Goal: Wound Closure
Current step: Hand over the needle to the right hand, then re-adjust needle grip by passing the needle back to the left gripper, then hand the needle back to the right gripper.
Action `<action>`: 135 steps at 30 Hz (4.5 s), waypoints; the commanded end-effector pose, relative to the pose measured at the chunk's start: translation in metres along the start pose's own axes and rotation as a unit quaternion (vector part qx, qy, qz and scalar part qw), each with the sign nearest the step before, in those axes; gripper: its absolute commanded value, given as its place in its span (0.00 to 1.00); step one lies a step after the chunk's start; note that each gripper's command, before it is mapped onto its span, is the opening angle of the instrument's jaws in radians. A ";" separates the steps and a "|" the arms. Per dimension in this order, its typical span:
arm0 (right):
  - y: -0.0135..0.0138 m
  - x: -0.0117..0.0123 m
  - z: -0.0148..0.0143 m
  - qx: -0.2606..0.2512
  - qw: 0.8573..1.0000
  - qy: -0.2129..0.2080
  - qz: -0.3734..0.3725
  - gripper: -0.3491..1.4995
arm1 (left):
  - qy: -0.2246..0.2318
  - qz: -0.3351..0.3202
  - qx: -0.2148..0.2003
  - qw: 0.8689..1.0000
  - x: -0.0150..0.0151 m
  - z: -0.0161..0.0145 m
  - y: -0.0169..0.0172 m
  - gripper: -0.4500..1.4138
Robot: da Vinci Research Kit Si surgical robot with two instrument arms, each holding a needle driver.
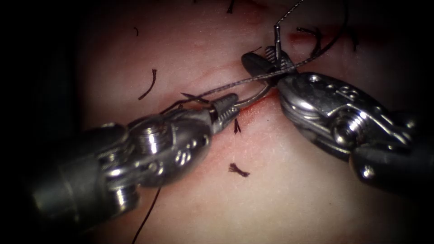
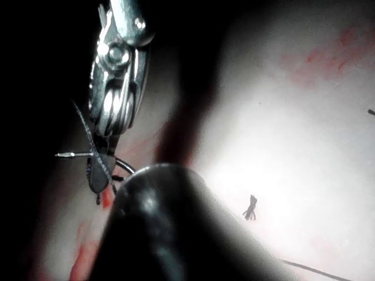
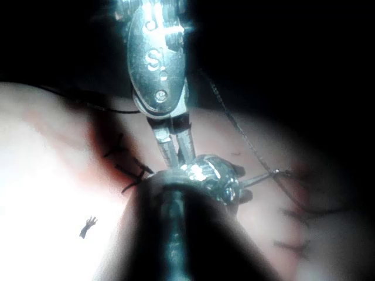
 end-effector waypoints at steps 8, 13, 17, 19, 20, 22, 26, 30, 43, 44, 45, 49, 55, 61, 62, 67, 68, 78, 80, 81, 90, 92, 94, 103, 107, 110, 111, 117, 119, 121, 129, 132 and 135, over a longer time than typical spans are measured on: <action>0.0017 0.0010 0.0001 0.008 0.998 0.027 -0.053 0.00 | 0.023 -0.067 -0.015 0.997 0.0009 0.0009 -0.0012 0.62; 0.0039 0.0012 0.0011 0.071 0.989 0.037 -0.126 0.00 | 0.086 -0.147 -0.088 0.981 0.0018 0.0007 -0.0026 0.66; 0.0048 0.0012 0.0014 0.121 0.977 0.042 -0.168 0.00 | 0.112 -0.219 -0.169 0.954 0.0024 -0.0001 -0.0042 0.66; 0.0050 0.0012 0.0015 0.155 0.961 0.052 -0.221 0.00 | 0.126 -0.256 -0.216 0.934 0.0027 -0.0004 -0.0047 0.66; 0.0051 0.0012 0.0014 0.174 0.953 0.058 -0.240 0.00 | 0.130 -0.274 -0.237 0.923 0.0028 -0.0005 -0.0048 0.66; 0.0051 0.0012 0.0014 0.202 0.936 0.073 -0.280 0.00 | 0.144 -0.302 -0.276 0.901 0.0030 -0.0006 -0.0048 0.66; 0.0048 0.0013 0.0015 0.241 0.910 0.090 -0.324 0.00 | 0.157 -0.372 -0.349 0.846 0.0032 -0.0005 -0.0044 0.66; 0.0044 0.0011 0.0016 0.277 0.888 0.100 -0.354 0.00 | 0.168 -0.406 -0.391 0.809 0.0035 0.0000 -0.0041 0.66; 0.0021 0.0011 -0.0001 0.364 0.803 0.152 -0.447 0.00 | 0.145 -0.465 -0.391 0.781 0.0004 0.0035 -0.0031 0.66; 0.0019 0.0011 -0.0002 0.367 0.796 0.156 -0.455 0.00 | 0.144 -0.472 -0.391 0.777 0.0003 0.0035 -0.0030 0.66; 0.0018 0.0011 -0.0003 0.372 0.789 0.160 -0.462 0.00 | 0.145 -0.472 -0.396 0.774 0.0002 0.0035 -0.0028 0.66; 0.0012 0.0014 -0.0005 0.383 0.768 0.179 -0.480 0.00 | 0.171 -0.485 -0.440 0.736 0.0006 0.0030 -0.0024 0.66; 0.0007 0.0013 -0.0005 0.394 0.756 0.191 -0.487 0.00 | 0.191 -0.472 -0.488 0.709 0.0016 0.0017 -0.0021 0.66; -0.0002 0.0010 -0.0009 0.415 0.738 0.200 -0.494 0.00 | 0.190 -0.471 -0.503 0.699 0.0018 0.0022 -0.0021 0.66; -0.0003 0.0010 -0.0010 0.418 0.736 0.202 -0.493 0.00 | 0.189 -0.474 -0.502 0.699 0.0017 0.0023 -0.0021 0.66; -0.0004 0.0010 -0.0013 0.423 0.729 0.207 -0.496 0.00 | 0.186 -0.472 -0.508 0.696 0.0010 0.0026 -0.0022 0.66; -0.0004 0.0010 -0.0013 0.423 0.729 0.207 -0.496 0.00 | 0.183 -0.472 -0.509 0.696 0.0009 0.0026 -0.0021 0.66; -0.0011 0.0009 -0.0015 0.423 0.728 0.212 -0.496 0.00 | 0.171 -0.478 -0.525 0.683 0.0007 0.0025 -0.0015 0.58; -0.0012 0.0008 -0.0015 0.425 0.727 0.213 -0.496 0.00 | 0.164 -0.486 -0.530 0.675 0.0006 0.0025 -0.0016 0.41; -0.0013 0.0008 -0.0015 0.425 0.727 0.213 -0.496 0.00 | 0.158 -0.493 -0.538 0.666 0.0005 0.0024 -0.0017 0.26; -0.0017 0.0011 -0.0013 0.411 0.784 0.216 -0.411 0.82 | 0.226 -0.530 -0.512 0.637 -0.0006 0.0030 -0.0025 0.05; -0.0020 0.0010 -0.0010 0.406 0.789 0.232 -0.397 0.85 | 0.249 -0.552 -0.503 0.617 -0.0006 0.0031 -0.0025 0.05; -0.0020 0.0009 -0.0010 0.406 0.792 0.243 -0.386 0.84 | 0.253 -0.563 -0.503 0.606 -0.0004 0.0030 -0.0024 0.05; -0.0020 0.0011 -0.0010 0.411 0.790 0.241 -0.387 0.88 | 0.266 -0.588 -0.504 0.574 -0.0002 0.0027 -0.0020 0.05; -0.0017 0.0011 -0.0011 0.420 0.792 0.235 -0.375 0.84 | 0.264 -0.587 -0.518 0.563 -0.0002 0.0026 -0.0018 0.05; -0.0014 0.0011 -0.0012 0.436 0.784 0.235 -0.373 0.73 | 0.268 -0.585 -0.526 0.556 -0.0002 0.0023 -0.0017 0.05; -0.0013 0.0011 -0.0012 0.444 0.783 0.233 -0.368 0.65 | 0.270 -0.584 -0.530 0.552 -0.0001 0.0022 -0.0017 0.05; -0.0004 0.0011 -0.0012 0.459 0.784 0.233 -0.347 0.38 | 0.286 -0.594 -0.546 0.517 0.0000 0.0017 -0.0017 0.05; -0.0002 0.0011 -0.0013 0.462 0.783 0.231 -0.345 0.30 | 0.290 -0.595 -0.550 0.510 0.0000 0.0016 -0.0017 0.05; -0.0001 0.0010 -0.0013 0.463 0.783 0.231 -0.346 0.28 | 0.291 -0.593 -0.553 0.508 -0.0001 0.0015 -0.0017 0.05; 0.0001 0.0007 -0.0010 0.467 0.780 0.235 -0.343 0.19 | 0.298 -0.590 -0.562 0.497 0.0001 0.0010 -0.0016 0.05; 0.0000 0.0011 -0.0011 0.467 0.781 0.239 -0.339 0.20 | 0.298 -0.588 -0.564 0.497 0.0001 0.0010 -0.0014 0.05; -0.0001 0.0013 -0.0013 0.464 0.783 0.241 -0.336 0.18 | 0.299 -0.586 -0.567 0.496 0.0001 0.0009 -0.0014 0.05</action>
